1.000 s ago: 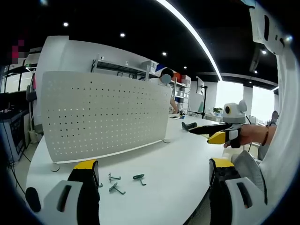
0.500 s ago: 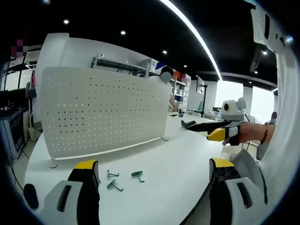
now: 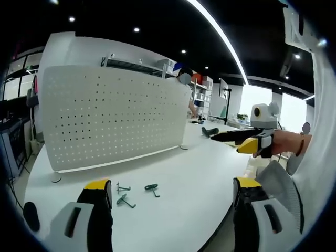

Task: Insert the hook assembly into the mounting plate slot until the hook locks in place.

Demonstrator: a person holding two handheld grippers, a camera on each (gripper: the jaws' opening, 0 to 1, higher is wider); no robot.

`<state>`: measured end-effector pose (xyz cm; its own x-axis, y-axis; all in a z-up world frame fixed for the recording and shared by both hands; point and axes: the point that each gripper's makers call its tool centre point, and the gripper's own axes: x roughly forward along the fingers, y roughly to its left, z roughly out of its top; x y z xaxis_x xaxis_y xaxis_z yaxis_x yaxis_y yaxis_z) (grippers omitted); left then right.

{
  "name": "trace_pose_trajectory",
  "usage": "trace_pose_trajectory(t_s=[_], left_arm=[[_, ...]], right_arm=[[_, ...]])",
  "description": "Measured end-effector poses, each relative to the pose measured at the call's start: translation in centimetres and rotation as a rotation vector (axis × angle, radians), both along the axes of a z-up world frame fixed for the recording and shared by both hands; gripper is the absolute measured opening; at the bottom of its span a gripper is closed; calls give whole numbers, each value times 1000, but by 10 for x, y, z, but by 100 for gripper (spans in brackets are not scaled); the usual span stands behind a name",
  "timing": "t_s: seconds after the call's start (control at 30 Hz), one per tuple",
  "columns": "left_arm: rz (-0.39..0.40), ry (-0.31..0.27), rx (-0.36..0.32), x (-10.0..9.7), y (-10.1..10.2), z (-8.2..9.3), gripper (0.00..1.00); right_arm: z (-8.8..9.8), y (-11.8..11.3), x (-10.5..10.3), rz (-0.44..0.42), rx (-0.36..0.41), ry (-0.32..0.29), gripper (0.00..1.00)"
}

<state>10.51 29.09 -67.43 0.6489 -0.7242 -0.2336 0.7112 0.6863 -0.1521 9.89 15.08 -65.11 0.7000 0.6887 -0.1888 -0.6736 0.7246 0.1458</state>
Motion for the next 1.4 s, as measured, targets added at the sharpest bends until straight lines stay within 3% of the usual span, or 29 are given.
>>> trace_pose_trajectory(t_s=[0.33,0.57,0.7,1.27,1.4], left_arm=[[-34,9,4,9,-7,-3,95],[-30,60,-10,15,-6,-14,90],[-27,76,20,17,-5,-23,88],[-15,161,127,29,6,-61,81],[36,193,166,36,15,-74,80]], right_arm=[[-2,-2,-2,-15,-14,6,79],[-5,-4,-4,-33,-12,13,79],[-4,-5,-4,-47,25,22,79],[-11,-1,-7,-34,6,40,79],[-14,-2,-7,-30,-4,48,79]])
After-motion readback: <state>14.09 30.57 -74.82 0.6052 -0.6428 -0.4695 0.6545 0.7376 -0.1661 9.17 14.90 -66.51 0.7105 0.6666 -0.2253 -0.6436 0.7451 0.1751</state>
